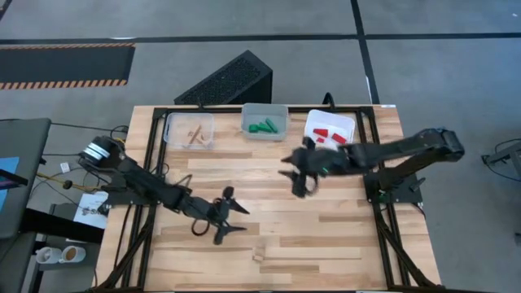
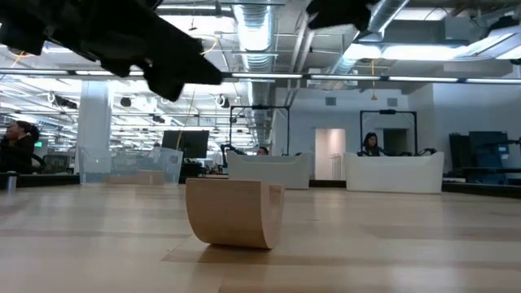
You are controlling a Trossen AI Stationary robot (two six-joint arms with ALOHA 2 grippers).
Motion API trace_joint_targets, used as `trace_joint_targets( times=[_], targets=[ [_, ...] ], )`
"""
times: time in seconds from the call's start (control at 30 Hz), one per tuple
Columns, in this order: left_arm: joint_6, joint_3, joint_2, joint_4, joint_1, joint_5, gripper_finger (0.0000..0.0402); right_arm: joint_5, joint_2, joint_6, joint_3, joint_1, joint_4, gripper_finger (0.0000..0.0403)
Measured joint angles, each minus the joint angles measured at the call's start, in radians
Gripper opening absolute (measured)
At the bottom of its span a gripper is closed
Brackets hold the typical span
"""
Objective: Sort & place blocks by color
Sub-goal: Put the brown block into the transparent bin
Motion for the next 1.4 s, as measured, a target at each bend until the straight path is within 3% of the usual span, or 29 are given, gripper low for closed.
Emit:
trace_joint_targets(
  times=[0.27,0.4,0.53,0.8,1.13,1.27,1.4],
  targets=[
    [0.022,0.177,0.187,-0.001,0.009,0.050,0.0236,0.189,-0.132,0.047,-0.365,0.260,0.510,0.0194],
    [0.050,0.255,0.250,-0.052,0.009,0.124,0.0236,0.273,-0.129,0.073,-0.470,0.347,0.682,0.0193],
    [0.017,0.299,0.316,-0.095,0.004,0.133,0.0236,0.338,-0.110,0.071,-0.529,0.411,0.829,0.0193],
    [-0.062,0.343,0.462,-0.057,-0.001,0.232,0.0236,0.398,-0.089,0.060,-0.535,0.491,0.853,0.0193],
    [-0.082,0.357,0.526,-0.078,0.001,0.249,0.0234,0.413,-0.090,0.061,-0.533,0.501,0.864,0.0193],
    [-0.082,0.358,0.524,-0.088,0.002,0.246,0.0212,0.413,-0.090,0.062,-0.533,0.490,0.866,0.0193],
    [-0.071,0.358,0.524,-0.090,0.002,0.244,0.0165,0.413,-0.090,0.062,-0.533,0.485,0.866,0.0193]
  ],
)
